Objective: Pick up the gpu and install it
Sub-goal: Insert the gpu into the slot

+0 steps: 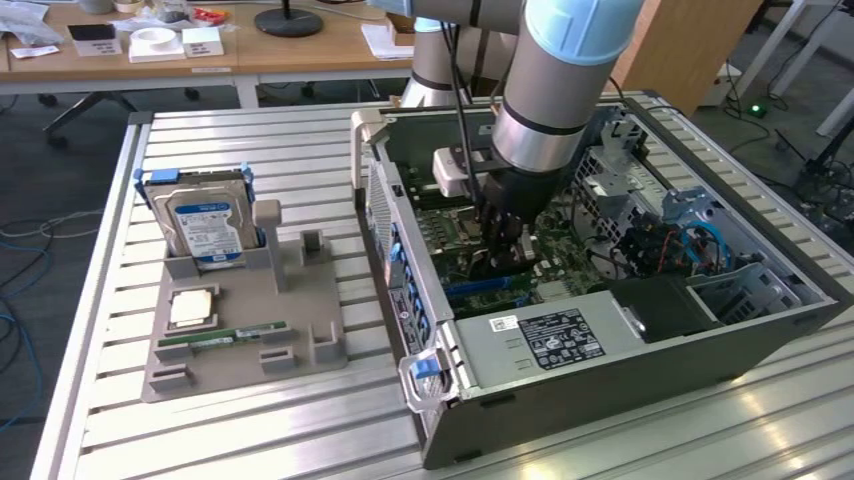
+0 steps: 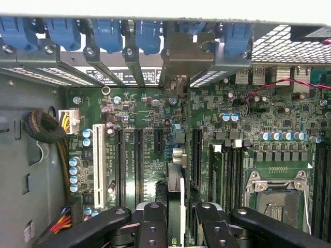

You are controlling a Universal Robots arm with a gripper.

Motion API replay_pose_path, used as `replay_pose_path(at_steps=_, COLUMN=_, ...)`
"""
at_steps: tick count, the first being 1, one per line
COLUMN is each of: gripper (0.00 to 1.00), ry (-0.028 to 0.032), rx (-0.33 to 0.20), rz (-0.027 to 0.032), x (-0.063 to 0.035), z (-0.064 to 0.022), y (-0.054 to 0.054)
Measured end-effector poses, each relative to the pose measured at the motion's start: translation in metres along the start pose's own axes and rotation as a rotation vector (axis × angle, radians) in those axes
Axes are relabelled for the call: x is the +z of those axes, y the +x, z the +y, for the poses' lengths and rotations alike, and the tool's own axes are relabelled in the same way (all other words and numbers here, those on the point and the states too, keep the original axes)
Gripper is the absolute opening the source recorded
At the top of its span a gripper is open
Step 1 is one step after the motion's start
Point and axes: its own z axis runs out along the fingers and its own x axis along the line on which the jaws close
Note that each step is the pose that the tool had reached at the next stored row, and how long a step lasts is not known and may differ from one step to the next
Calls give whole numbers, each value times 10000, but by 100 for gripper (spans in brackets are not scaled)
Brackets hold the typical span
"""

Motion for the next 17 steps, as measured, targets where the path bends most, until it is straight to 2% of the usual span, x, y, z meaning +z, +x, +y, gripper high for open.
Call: replay_pose_path(at_steps=17, gripper=26, ry=2, rx=0, rz=104, x=70, z=1, y=-8)
